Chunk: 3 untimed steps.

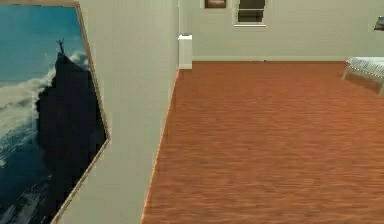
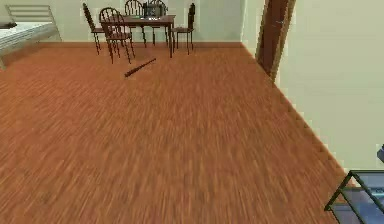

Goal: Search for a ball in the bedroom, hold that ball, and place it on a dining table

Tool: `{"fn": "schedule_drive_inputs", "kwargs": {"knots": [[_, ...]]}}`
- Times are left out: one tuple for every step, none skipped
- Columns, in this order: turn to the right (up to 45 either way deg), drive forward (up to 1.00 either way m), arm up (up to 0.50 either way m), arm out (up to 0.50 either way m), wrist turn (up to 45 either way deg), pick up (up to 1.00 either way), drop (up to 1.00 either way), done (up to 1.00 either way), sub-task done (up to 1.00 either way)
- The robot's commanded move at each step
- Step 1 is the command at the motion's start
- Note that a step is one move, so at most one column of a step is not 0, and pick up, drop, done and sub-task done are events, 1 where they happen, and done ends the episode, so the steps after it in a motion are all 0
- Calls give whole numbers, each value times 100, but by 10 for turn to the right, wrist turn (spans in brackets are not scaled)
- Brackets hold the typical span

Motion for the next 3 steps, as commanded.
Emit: {"fn": "schedule_drive_inputs", "kwargs": {"knots": [[450,0,0,0,0,0,0,0,0],[450,0,0,0,0,0,0,0,0],[0,25,0,0,0,0,0,0,0]]}}
